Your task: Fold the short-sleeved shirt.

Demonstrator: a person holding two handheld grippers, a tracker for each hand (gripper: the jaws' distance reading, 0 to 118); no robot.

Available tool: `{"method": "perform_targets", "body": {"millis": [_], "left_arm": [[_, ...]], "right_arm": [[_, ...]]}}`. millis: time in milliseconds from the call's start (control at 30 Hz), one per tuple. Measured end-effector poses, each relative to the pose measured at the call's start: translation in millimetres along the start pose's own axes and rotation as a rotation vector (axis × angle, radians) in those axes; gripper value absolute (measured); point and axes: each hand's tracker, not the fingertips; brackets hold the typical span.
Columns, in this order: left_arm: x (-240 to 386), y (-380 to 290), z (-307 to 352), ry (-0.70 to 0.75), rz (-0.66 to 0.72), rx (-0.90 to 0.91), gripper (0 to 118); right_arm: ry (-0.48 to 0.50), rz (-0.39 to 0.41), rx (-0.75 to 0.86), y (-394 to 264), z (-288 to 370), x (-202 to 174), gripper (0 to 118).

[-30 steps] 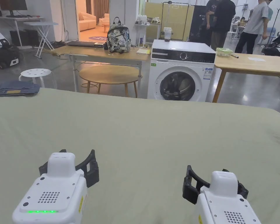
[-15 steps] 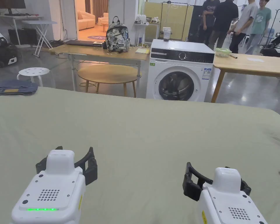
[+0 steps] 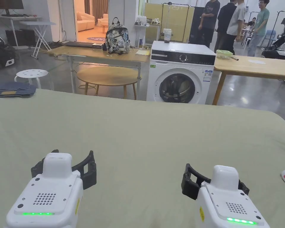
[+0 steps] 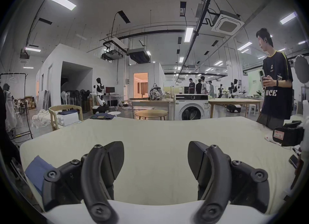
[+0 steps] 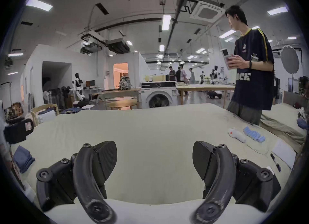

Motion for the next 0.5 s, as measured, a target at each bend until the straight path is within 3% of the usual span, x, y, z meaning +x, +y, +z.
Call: {"method": "perform_targets", "body": {"millis": [267,500], "left_arm": [[-2,-1,2,-0.009,0.019,-0.011,80],[3,-5,2,0.023,-0.053,0.013,80]], "right_arm": [[-0.08,-0.039,-0.043,12,-6,-7,95],[-0.066,-0.082,-0.081,19,-6,-9,95]]}}
